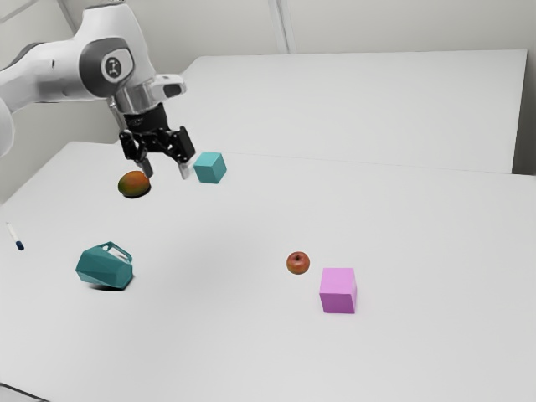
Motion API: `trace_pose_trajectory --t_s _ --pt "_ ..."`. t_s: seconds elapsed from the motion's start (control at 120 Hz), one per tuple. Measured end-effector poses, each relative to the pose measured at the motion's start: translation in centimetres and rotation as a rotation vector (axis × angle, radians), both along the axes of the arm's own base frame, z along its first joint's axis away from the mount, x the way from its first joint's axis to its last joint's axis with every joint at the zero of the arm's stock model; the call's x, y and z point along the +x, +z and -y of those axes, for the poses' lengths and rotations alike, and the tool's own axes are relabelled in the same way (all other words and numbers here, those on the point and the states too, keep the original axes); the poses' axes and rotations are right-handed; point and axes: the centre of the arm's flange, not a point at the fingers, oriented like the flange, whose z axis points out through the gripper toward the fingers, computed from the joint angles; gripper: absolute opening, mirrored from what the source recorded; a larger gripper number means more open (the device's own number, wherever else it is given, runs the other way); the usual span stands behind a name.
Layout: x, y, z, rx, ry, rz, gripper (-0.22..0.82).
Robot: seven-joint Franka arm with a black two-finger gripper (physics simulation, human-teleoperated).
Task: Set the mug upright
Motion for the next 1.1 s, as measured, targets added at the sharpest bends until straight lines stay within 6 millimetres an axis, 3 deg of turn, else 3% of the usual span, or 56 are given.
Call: trace_pose_trajectory --t_s 0.333,0.767,0.967,1.1 --pt "-4.0 -6.8 -7.6 -0.195 -0.024 0.004 0.60" --pt "-10.5 -13.4 -26.8 -0.371 0.055 0.115 0.60" --pt "-9.1 -16.0 -32.7 -0.435 -0.002 0.167 0.60" --pt "-8.6 -18.6 -34.9 -0.503 -0.038 0.172 0.60"
